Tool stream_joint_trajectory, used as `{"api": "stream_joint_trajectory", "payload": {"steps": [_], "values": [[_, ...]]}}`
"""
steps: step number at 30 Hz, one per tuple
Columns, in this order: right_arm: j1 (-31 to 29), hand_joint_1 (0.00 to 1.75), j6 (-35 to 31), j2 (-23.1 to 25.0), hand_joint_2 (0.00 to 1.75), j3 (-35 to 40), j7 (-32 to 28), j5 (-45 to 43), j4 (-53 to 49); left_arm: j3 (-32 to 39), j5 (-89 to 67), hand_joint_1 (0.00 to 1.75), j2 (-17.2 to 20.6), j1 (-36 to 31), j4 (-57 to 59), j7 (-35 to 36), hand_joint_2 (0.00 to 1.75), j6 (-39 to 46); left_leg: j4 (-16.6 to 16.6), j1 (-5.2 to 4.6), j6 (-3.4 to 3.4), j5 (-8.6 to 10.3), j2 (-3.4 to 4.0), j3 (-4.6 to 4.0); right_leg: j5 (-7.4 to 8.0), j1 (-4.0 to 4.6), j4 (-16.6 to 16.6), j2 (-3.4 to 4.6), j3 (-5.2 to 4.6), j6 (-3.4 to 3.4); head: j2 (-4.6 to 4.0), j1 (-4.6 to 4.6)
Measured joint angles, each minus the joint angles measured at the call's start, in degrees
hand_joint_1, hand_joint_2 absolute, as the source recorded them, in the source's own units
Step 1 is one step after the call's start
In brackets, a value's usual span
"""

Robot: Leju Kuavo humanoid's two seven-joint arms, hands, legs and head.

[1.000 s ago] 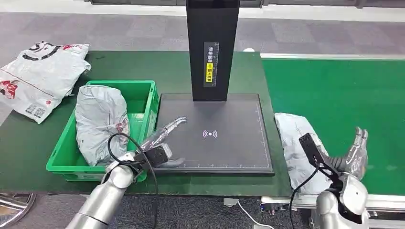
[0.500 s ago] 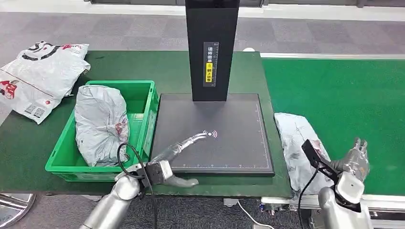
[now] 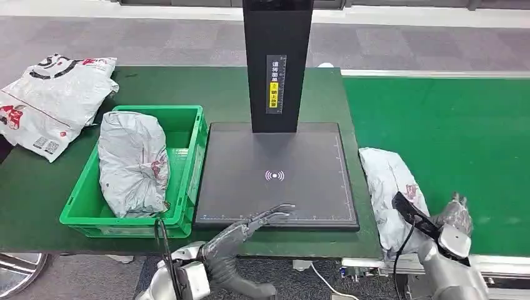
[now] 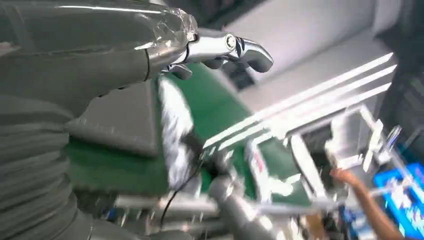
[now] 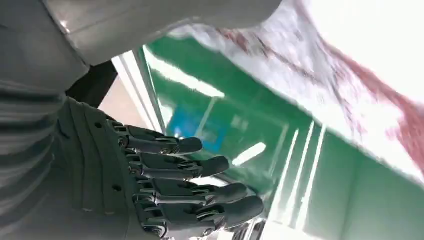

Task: Moved the parcel from conveyor to table for the left to box.

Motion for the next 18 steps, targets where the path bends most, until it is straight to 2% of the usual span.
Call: {"api": "stream_joint_trajectory", "payload": {"steps": [15, 16, 18], "values": [[0.8, 0.0, 0.2, 0.5, 1.75, -0.2, -1.2, -1.9, 2.6, 2.3, 0.6, 0.0, 1.3, 1.3, -6.6, -1.6, 1.75, 4.4, 0.0, 0.01, 0.0, 0.01, 0.01, 0.03, 0.0, 0.0, 0.0, 0.01, 0.03, 0.0, -0.02, 0.02], [1.0, 1.75, 0.0, 0.6, 1.75, -0.6, -1.6, -2.3, 2.7, 3.1, 1.0, 0.0, 1.3, 1.4, -7.2, -1.8, 1.75, 5.0, 0.0, 0.01, 0.0, 0.01, 0.0, 0.03, -0.01, 0.0, 0.0, 0.0, 0.03, 0.0, -0.02, 0.0], [1.4, 1.75, 0.1, 0.9, 1.75, -1.2, -2.4, -3.5, 2.9, 5.0, 2.1, 0.0, 1.3, 2.0, -8.8, -2.3, 1.75, 5.6, 0.0, 0.02, 0.0, 0.0, 0.01, 0.04, -0.01, 0.01, 0.0, 0.01, 0.03, -0.01, 0.0, 0.02]]}}
